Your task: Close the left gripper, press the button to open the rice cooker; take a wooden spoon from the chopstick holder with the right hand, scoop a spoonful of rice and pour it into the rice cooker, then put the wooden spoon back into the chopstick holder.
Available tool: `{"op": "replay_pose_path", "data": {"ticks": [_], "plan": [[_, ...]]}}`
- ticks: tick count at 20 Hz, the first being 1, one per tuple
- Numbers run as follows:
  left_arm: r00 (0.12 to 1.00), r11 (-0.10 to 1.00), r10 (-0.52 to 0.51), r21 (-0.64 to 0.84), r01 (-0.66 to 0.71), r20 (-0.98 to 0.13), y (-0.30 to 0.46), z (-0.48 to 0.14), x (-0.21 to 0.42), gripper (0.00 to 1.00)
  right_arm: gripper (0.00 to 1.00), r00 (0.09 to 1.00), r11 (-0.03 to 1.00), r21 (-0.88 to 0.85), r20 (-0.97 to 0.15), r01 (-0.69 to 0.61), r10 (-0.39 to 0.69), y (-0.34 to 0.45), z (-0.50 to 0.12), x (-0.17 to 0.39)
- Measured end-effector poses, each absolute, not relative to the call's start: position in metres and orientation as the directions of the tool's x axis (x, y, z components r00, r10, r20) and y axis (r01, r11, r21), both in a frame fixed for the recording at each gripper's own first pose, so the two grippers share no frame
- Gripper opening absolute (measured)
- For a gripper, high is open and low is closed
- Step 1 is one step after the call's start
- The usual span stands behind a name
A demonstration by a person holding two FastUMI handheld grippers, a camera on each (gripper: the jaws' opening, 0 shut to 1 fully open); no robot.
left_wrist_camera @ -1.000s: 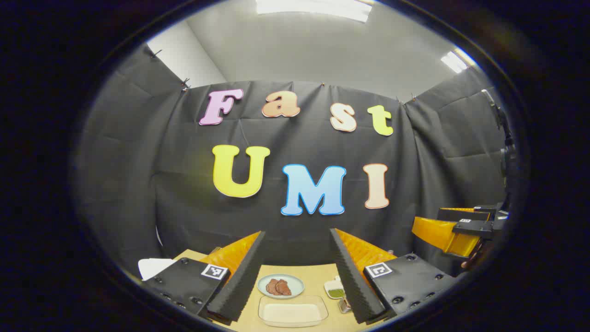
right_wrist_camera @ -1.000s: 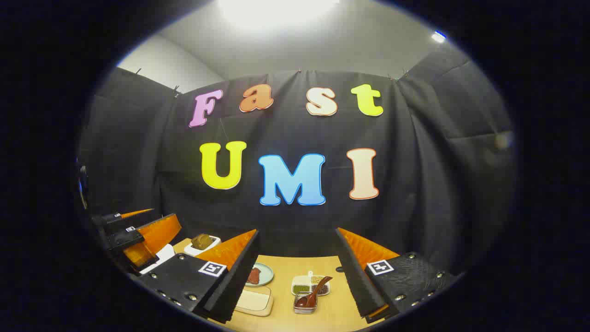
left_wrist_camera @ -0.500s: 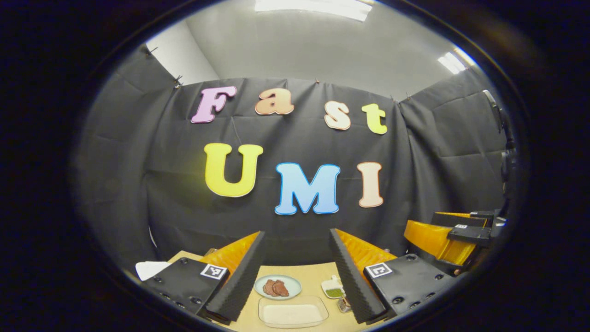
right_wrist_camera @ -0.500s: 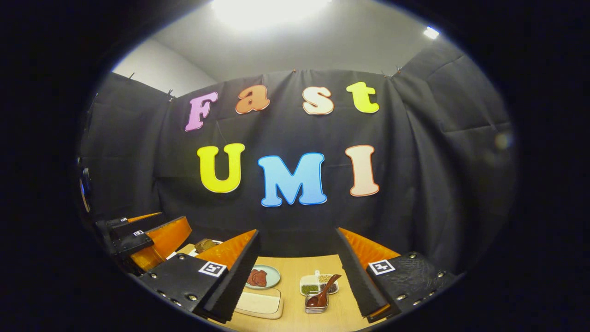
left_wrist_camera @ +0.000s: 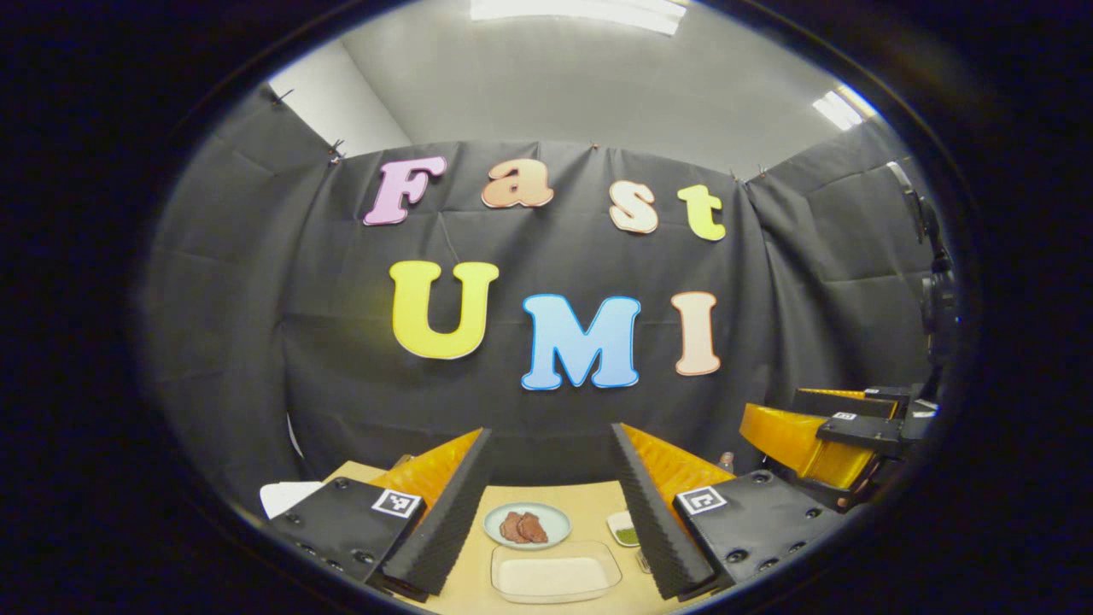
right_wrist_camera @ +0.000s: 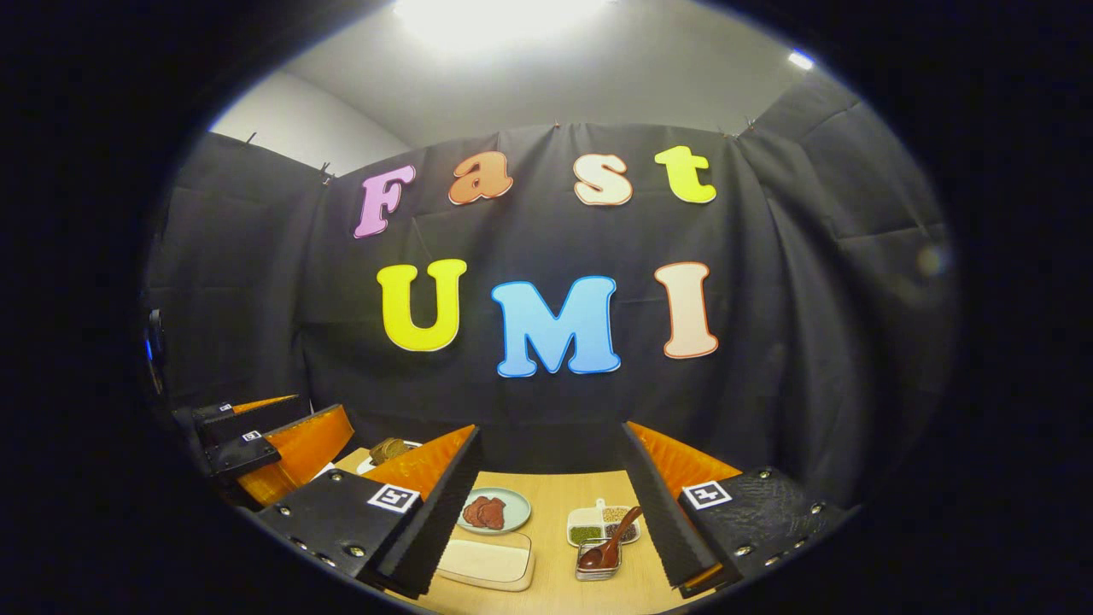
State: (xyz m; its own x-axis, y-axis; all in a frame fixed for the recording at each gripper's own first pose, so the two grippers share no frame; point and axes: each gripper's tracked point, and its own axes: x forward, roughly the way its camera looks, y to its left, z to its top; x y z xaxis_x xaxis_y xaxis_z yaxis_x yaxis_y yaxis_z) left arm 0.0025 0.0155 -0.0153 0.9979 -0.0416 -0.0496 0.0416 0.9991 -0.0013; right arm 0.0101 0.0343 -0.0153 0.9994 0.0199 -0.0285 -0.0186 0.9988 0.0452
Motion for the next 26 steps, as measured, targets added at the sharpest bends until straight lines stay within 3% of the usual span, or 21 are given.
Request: {"op": "replay_pose_path", "data": {"ticks": [2, 4, 5, 6, 10, 22, 26], "plan": [[0.997, 0.998, -0.059, -0.006, 0.058, -0.046, 0.019, -0.017, 0.004, 0.9, 0.96, 0.999, 0.999, 0.047, -0.034, -0.018, 0.019, 0.035, -0.018, 0.01], [0.997, 0.998, -0.068, -0.015, 0.068, -0.048, 0.026, -0.021, 0.005, 0.95, 0.96, 0.999, 0.999, 0.048, -0.038, -0.013, 0.015, 0.036, -0.022, 0.011], [0.996, 0.998, -0.059, -0.009, 0.059, -0.064, 0.034, -0.026, 0.005, 0.93, 0.96, 0.999, 0.999, 0.048, -0.045, -0.013, 0.015, 0.037, -0.024, 0.012], [0.995, 0.999, -0.047, 0.001, 0.048, -0.085, 0.042, -0.036, 0.005, 0.84, 0.96, 0.999, 0.999, 0.049, -0.05, -0.012, 0.014, 0.038, -0.027, 0.012], [0.976, 0.999, -0.016, -0.054, 0.004, -0.219, 0.079, -0.082, 0.005, 0.11, 0.96, 0.997, 1.0, 0.026, -0.083, -0.006, 0.008, 0.04, -0.041, 0.013], [0.843, 0.937, 0.233, -0.12, -0.328, -0.485, 0.255, -0.199, -0.033, 0.08, 0.96, 0.985, 1.0, 0.013, -0.173, 0.012, -0.009, 0.04, -0.081, 0.015], [0.775, 0.866, 0.26, -0.216, -0.451, -0.576, 0.301, -0.244, -0.044, 0.09, 0.96, 0.985, 1.0, 0.005, -0.175, 0.012, -0.011, 0.039, -0.082, 0.016]]}}
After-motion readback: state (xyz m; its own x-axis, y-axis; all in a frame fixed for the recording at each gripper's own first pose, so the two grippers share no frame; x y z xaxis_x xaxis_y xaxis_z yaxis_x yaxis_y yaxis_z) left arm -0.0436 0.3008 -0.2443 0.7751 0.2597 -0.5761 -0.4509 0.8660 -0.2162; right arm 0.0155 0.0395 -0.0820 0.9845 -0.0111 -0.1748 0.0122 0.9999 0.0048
